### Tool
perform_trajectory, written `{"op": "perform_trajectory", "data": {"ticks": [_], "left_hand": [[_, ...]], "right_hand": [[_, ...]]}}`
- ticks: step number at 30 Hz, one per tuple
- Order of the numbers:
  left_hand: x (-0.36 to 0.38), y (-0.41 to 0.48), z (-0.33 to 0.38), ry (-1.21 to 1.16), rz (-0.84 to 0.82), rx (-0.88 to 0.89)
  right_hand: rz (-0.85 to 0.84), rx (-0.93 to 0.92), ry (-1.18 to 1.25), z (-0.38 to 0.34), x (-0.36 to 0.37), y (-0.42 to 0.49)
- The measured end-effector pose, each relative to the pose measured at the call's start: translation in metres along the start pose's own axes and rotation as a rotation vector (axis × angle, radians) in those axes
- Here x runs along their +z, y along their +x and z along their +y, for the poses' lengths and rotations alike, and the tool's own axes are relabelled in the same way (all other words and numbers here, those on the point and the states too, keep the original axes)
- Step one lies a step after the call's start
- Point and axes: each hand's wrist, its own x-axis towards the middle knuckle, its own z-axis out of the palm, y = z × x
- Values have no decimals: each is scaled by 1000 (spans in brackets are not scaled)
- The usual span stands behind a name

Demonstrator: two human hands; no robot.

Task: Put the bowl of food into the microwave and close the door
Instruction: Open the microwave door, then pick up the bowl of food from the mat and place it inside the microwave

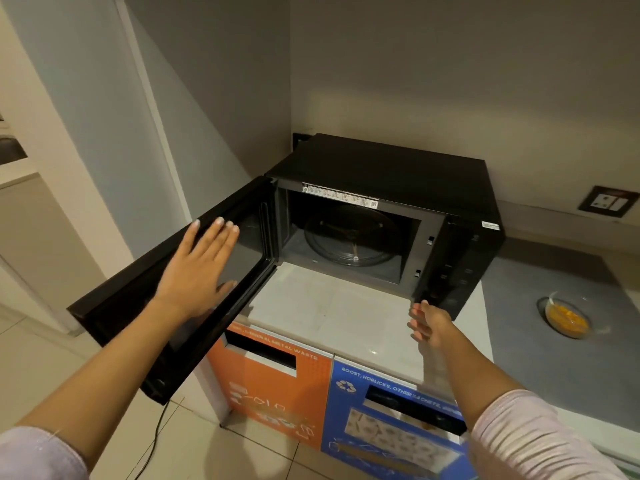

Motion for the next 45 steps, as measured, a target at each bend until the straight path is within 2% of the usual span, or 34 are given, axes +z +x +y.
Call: {"op": "perform_trajectory", "data": {"ticks": [7, 11, 16, 20, 28, 37, 45], "left_hand": [[41, 9, 96, -635, -201, 97], [46, 27, 161, -872, -249, 139], [23, 45, 245, -1312, -375, 130], [4, 62, 311, -1486, -424, 210], [-36, 114, 438, -1658, -525, 272], [-66, 190, 551, -1616, -521, 279], [-71, 241, 613, -1599, -509, 302]], "right_hand": [[-93, -42, 61, 8, -28, -26], [-103, -61, 105, 18, -54, -38], [-24, -105, 137, 20, -99, -45], [80, -159, 192, 13, -138, -45], [220, -200, 250, -8, -229, -12], [300, -241, 246, -38, -315, 57], [390, -203, 237, -43, -350, 118]]}}
